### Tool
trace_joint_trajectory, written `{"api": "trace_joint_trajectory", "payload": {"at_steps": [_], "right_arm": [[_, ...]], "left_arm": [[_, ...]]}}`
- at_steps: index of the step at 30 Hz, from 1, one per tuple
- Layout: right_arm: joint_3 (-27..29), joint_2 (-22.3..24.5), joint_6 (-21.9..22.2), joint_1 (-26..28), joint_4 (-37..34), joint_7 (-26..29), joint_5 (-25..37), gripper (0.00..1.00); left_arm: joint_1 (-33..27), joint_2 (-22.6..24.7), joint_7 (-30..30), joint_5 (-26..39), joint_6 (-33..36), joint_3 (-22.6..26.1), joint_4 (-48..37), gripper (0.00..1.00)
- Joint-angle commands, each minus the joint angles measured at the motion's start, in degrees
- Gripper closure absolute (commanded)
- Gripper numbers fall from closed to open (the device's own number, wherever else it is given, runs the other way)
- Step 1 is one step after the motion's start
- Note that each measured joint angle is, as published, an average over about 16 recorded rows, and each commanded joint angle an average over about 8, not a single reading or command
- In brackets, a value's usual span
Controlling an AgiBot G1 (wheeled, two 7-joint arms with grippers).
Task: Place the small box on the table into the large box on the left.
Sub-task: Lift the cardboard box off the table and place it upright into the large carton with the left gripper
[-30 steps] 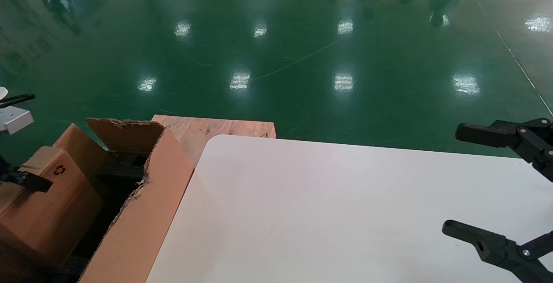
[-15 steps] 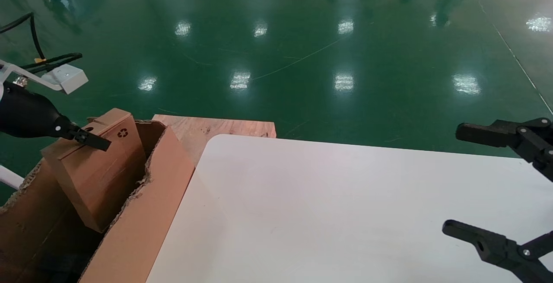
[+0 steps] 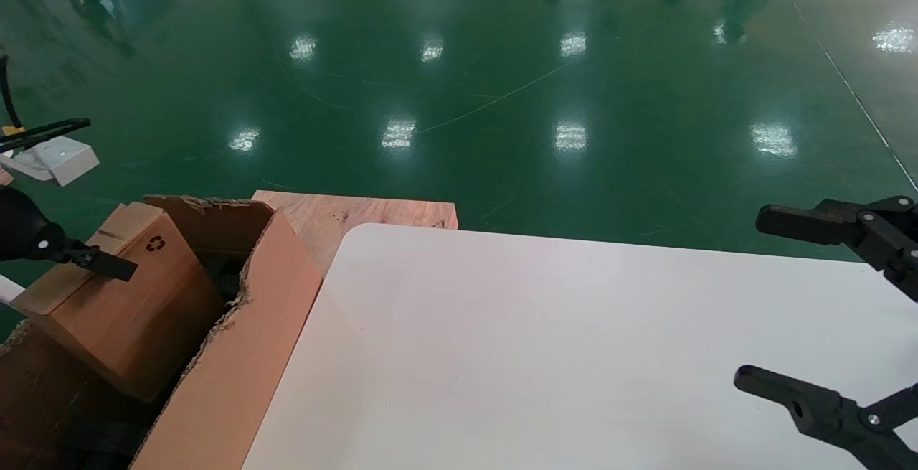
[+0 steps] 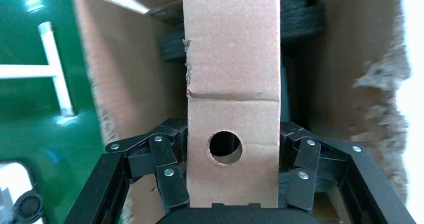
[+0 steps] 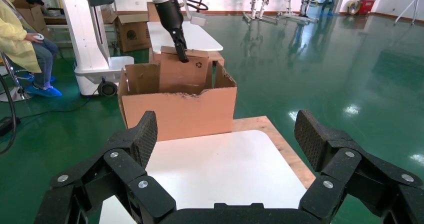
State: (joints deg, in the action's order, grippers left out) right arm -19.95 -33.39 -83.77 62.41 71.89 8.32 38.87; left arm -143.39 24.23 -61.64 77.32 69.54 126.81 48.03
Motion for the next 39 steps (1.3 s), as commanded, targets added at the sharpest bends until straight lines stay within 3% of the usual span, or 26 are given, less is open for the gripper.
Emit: {"api": "trace_joint_trajectory", "payload": {"at_steps": [1,18,28,39], "right_arm": [[0.0,0.0,0.0,0.0,0.0,0.0,0.0,0.0],[0.0,0.0,0.0,0.0,0.0,0.0,0.0,0.0],[0.0,0.0,0.0,0.0,0.0,0.0,0.0,0.0],[0.0,0.0,0.0,0.0,0.0,0.0,0.0,0.0]], "left_arm": [[-0.4,-0.6,-0.3,0.9,-0.2,0.3,0.1,1.0],[8.8,-2.4,-3.1,1.6,-11.3,2.3,-3.8,1.0],[10.4,-2.4,-4.7,-0.7,-7.2,2.8,-7.5,1.0],[7.0,-2.2,-5.9,1.9,-2.7,3.7,-11.3,1.0]]}}
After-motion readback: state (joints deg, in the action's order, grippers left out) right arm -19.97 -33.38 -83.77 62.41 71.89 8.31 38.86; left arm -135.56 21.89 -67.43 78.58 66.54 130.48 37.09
